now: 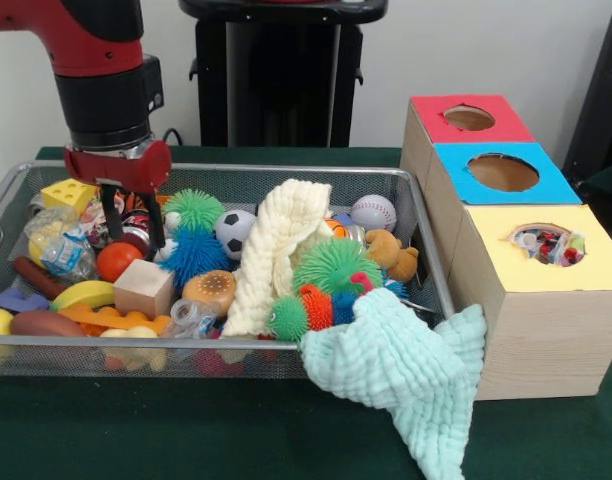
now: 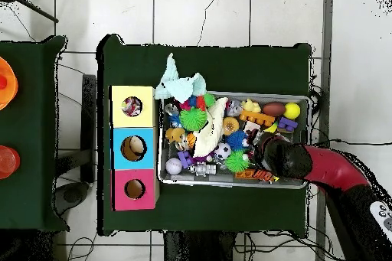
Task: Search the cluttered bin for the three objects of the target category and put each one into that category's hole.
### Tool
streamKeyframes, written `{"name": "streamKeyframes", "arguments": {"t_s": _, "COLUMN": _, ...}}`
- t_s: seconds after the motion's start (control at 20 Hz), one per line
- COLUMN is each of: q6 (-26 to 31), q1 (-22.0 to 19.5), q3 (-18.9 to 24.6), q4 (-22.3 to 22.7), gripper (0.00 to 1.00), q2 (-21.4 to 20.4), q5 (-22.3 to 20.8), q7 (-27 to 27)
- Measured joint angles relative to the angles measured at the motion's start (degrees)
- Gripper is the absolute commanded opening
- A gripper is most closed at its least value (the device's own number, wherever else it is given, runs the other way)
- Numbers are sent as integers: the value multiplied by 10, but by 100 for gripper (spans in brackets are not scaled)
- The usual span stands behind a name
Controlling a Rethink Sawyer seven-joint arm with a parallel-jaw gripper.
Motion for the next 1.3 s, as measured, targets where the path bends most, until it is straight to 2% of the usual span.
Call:
{"name": "streamKeyframes", "arguments": {"t_s": 0.55, "q6": 0, "q1": -15, "q3": -35, "q4": 7, "gripper": 100, "q2": -3, "q5": 0, "q7": 0}}
{"name": "streamKeyframes", "arguments": {"t_s": 0.9, "q6": 0, "q1": -33, "q3": -61, "q4": 36, "gripper": 100, "q2": -23, "q5": 0, "q7": 0}}
{"name": "streamKeyframes", "arguments": {"t_s": 1.1, "q6": 0, "q1": -32, "q3": -79, "q4": 48, "gripper": 100, "q2": -32, "q5": -2, "q7": 0}}
{"name": "streamKeyframes", "arguments": {"t_s": 1.3, "q6": -1, "q1": -26, "q3": -91, "q4": 48, "gripper": 100, "q2": -22, "q5": -11, "q7": 0}}
